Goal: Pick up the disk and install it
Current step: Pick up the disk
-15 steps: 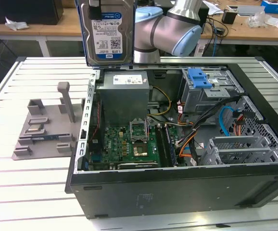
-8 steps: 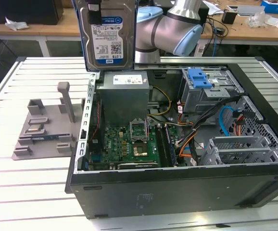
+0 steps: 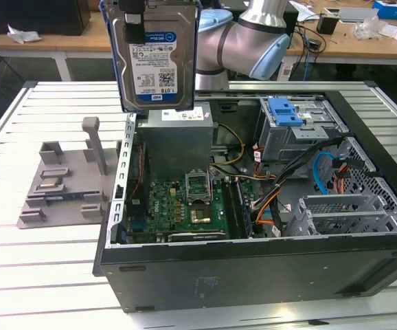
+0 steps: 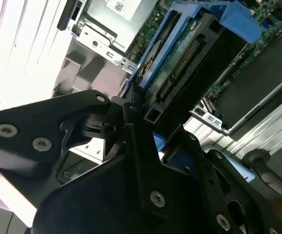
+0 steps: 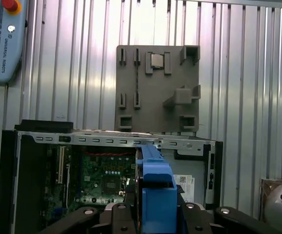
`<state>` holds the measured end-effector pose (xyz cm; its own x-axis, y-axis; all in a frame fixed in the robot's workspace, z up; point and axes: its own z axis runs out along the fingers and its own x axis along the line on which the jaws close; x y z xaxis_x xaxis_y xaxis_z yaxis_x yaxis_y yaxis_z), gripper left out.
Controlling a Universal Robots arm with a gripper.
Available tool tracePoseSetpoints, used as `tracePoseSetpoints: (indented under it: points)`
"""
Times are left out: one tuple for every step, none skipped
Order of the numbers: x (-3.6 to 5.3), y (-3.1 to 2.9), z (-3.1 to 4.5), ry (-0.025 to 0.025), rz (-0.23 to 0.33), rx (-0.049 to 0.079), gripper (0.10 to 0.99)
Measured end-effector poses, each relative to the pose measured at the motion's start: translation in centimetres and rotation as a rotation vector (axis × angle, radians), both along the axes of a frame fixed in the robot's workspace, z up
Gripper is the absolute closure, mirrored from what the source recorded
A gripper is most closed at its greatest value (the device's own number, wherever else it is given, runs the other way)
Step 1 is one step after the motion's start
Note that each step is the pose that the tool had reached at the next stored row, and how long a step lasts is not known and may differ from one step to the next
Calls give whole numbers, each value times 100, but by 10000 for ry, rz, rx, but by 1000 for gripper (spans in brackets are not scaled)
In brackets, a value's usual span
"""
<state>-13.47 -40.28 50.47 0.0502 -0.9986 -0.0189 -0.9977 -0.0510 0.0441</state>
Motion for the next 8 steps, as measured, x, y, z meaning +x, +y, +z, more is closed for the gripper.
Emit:
tracePoseSetpoints:
  points:
    - [2, -29, 0, -1, -1, 0, 718]
    - [4, -54, -1, -1, -1, 0, 718]
    - [6, -81, 0, -1, 0, 0, 718]
    - [8, -106, -1, -1, 0, 0, 718]
    - [11, -153, -1, -1, 0, 0, 718]
    - [13, -187, -1, 0, -1, 0, 718]
    - [18, -281, -2, 0, 0, 0, 718]
    - [21, -338, -2, 0, 1, 0, 718]
